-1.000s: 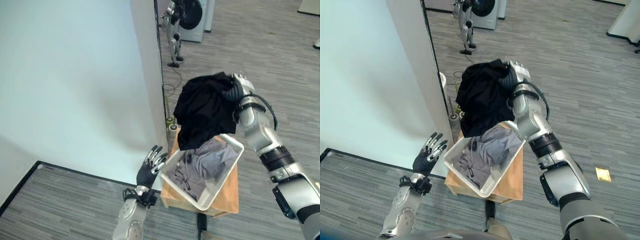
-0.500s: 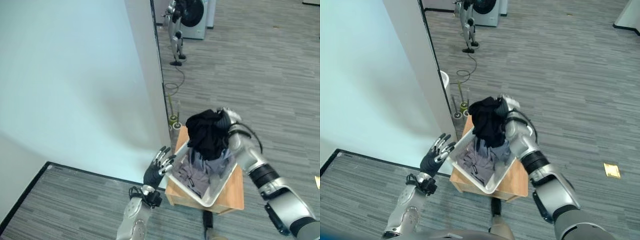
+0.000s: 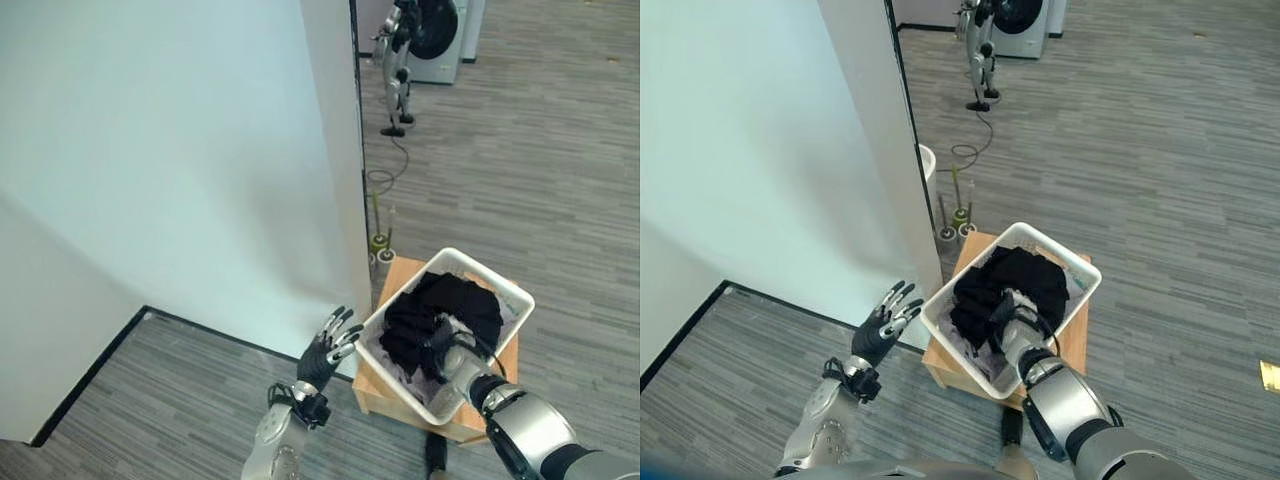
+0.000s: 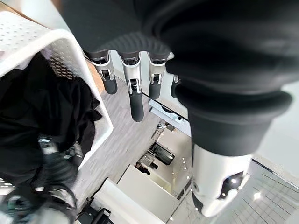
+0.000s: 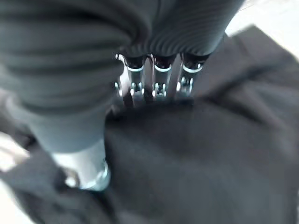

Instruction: Pick up bed clothes into laundry basket.

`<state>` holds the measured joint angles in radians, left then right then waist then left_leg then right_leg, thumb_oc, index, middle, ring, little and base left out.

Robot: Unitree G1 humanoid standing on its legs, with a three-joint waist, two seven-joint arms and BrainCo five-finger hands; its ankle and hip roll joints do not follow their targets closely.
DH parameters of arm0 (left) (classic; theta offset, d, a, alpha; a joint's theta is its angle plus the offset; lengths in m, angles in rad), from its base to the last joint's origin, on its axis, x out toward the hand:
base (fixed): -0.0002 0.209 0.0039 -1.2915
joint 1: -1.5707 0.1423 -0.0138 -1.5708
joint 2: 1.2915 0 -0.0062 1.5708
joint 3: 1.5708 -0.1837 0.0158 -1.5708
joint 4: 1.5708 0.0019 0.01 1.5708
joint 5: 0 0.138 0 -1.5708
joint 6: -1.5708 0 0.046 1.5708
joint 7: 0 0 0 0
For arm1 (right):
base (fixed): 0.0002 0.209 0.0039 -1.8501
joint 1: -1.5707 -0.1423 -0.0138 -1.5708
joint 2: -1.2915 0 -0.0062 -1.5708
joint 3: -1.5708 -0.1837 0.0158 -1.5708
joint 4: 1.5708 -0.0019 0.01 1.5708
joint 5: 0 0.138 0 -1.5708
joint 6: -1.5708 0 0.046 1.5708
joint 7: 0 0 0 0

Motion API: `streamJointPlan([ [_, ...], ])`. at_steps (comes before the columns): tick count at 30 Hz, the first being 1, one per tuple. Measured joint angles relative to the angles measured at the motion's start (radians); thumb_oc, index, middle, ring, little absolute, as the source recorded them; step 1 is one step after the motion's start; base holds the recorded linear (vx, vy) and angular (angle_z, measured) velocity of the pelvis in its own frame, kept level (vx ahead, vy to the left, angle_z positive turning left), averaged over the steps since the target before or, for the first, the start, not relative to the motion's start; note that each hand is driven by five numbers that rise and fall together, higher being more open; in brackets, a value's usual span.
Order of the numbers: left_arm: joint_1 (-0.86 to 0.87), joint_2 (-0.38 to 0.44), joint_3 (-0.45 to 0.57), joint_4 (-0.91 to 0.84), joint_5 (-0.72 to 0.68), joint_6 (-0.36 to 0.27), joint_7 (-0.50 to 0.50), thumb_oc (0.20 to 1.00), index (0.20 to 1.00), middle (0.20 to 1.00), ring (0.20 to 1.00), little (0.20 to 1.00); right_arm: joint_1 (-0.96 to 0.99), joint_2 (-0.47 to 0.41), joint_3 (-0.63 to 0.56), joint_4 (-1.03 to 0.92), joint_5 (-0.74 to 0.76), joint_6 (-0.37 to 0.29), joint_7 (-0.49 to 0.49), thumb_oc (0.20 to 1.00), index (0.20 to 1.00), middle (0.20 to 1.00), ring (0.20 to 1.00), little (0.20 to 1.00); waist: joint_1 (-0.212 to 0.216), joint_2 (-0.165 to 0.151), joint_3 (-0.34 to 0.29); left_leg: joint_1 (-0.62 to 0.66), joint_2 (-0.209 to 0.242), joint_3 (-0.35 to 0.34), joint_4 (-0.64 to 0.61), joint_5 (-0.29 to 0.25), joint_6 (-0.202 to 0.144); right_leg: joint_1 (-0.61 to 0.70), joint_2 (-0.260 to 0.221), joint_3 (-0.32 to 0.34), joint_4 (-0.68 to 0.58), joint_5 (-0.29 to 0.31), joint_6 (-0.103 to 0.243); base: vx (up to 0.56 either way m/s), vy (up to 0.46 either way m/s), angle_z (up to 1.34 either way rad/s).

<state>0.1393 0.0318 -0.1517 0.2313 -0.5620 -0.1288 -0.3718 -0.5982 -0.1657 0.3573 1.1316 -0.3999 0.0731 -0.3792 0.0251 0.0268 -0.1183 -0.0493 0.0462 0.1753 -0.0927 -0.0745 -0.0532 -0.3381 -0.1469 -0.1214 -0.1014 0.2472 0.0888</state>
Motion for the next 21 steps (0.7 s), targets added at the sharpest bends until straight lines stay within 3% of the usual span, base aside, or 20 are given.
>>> streamJointPlan([
  [4,-0.013,0.008,-0.010,-0.022,0.027,-0.032,0.044,1.000,1.000,1.000,1.000,1.000,0.136,-0.109,-0.047,-0.506,0.029,-0.012,0.014,1.000,1.000,1.000,1.000,1.000,-0.027,-0.008,0.000,0.015,-0.001,0.005,0.000,-0.001,0.000,0.011,0.002,0.008,0.000,0.003,0.001,-0.04,0.012,-0.05],
  [5,-0.021,0.014,-0.009,-0.025,0.035,-0.040,0.064,1.000,1.000,1.000,1.000,1.000,0.178,-0.118,-0.096,-0.649,0.034,-0.007,0.023,1.000,1.000,1.000,1.000,1.000,-0.059,-0.021,-0.008,0.022,-0.008,0.011,0.000,-0.003,0.003,0.014,0.005,0.019,0.000,0.002,0.002,-0.09,0.018,-0.23],
  [9,-0.032,0.029,-0.039,-0.039,0.035,-0.055,0.093,1.000,1.000,1.000,1.000,1.000,0.367,-0.128,-0.205,-0.992,0.098,0.010,0.102,1.000,1.000,1.000,1.000,1.000,-0.100,-0.074,0.002,0.036,-0.015,0.059,-0.001,-0.001,0.004,0.008,0.001,0.044,-0.004,-0.018,0.013,-0.02,0.025,-0.24],
  [10,-0.029,0.039,-0.043,-0.040,0.035,-0.056,0.092,1.000,1.000,1.000,1.000,1.000,0.388,-0.129,-0.204,-1.014,0.102,0.009,0.110,1.000,1.000,1.000,1.000,1.000,-0.107,-0.073,0.003,0.039,-0.008,0.073,-0.001,-0.002,0.006,0.007,-0.001,0.042,-0.006,-0.042,0.034,-0.01,0.046,-0.67],
  [11,-0.028,0.040,-0.072,-0.042,0.035,-0.058,0.092,1.000,1.000,1.000,1.000,1.000,0.425,-0.129,-0.217,-1.025,0.106,0.011,0.134,1.000,1.000,1.000,1.000,1.000,-0.105,-0.049,0.007,0.035,0.029,0.115,-0.006,-0.014,0.019,-0.016,0.019,0.016,0.046,-0.060,0.050,-0.03,0.055,-0.66],
  [12,-0.028,0.039,-0.081,-0.044,0.036,-0.061,0.092,1.000,1.000,1.000,1.000,1.000,0.476,-0.128,-0.236,-1.064,0.108,0.016,0.152,1.000,1.000,1.000,1.000,1.000,-0.103,-0.047,0.006,0.033,0.040,0.120,-0.006,-0.014,0.019,-0.028,0.025,0.015,0.111,-0.064,0.051,-0.05,0.022,-0.51],
  [13,-0.025,0.041,-0.087,-0.044,0.036,-0.066,0.092,1.000,1.000,1.000,1.000,1.000,0.543,-0.128,-0.243,-1.115,0.115,0.017,0.165,1.000,1.000,1.000,1.000,1.000,-0.109,-0.063,0.000,0.032,0.034,0.115,-0.004,-0.013,0.019,-0.020,0.017,0.028,0.142,-0.095,0.048,-0.05,0.001,-0.13],
  [14,-0.025,0.045,-0.093,-0.035,0.037,-0.066,0.093,1.000,1.000,1.000,1.000,1.000,0.593,-0.127,-0.243,-1.147,0.128,0.015,0.179,1.000,1.000,1.000,1.000,1.000,-0.115,-0.080,-0.007,0.030,0.018,0.112,0.000,-0.005,0.011,-0.018,0.019,0.048,0.114,-0.100,0.024,-0.09,-0.026,-0.19],
  [17,-0.045,0.047,-0.096,0.000,0.057,-0.065,0.112,1.000,1.000,1.000,1.000,1.000,0.646,-0.119,-0.218,-1.151,0.144,0.018,0.212,1.000,1.000,1.000,1.000,1.000,-0.156,-0.061,0.006,0.014,0.017,0.119,0.000,0.003,0.020,-0.002,0.019,0.067,0.026,-0.028,0.013,-0.23,-0.065,-0.24],
  [18,-0.071,0.053,-0.097,0.007,0.066,-0.066,0.123,1.000,1.000,1.000,1.000,1.000,0.645,-0.111,-0.211,-1.136,0.144,0.017,0.215,1.000,1.000,1.000,1.000,1.000,-0.165,-0.065,0.013,0.001,0.002,0.130,0.008,0.003,0.020,-0.011,0.023,0.066,0.007,0.001,0.009,-0.29,-0.042,-0.74],
  [19,-0.124,0.068,-0.091,0.016,0.075,-0.069,0.135,1.000,1.000,1.000,1.000,1.000,0.617,-0.095,-0.177,-1.089,0.149,0.010,0.219,1.000,1.000,1.000,1.000,1.000,-0.153,-0.098,0.032,-0.033,-0.005,0.207,0.040,0.004,0.027,-0.066,0.037,0.061,-0.002,0.095,0.010,-0.23,0.019,-1.25],
  [20,-0.159,0.073,-0.051,0.026,0.076,-0.073,0.150,1.000,1.000,1.000,1.000,1.000,0.573,-0.081,-0.120,-1.064,0.171,-0.010,0.237,1.000,1.000,1.000,1.000,1.000,-0.163,-0.088,0.059,-0.054,0.030,0.238,0.023,0.005,0.062,-0.111,0.044,-0.017,0.021,0.054,0.086,-0.14,0.051,-1.05],
  [21,-0.168,0.052,-0.041,0.037,0.079,-0.069,0.160,1.000,1.000,1.000,1.000,1.000,0.608,-0.069,-0.128,-1.050,0.185,-0.029,0.250,1.000,1.000,1.000,1.000,1.000,-0.174,-0.062,0.059,-0.049,0.054,0.229,0.002,0.021,0.035,-0.121,0.051,-0.087,0.131,-0.078,0.022,-0.10,0.060,-0.72],
])
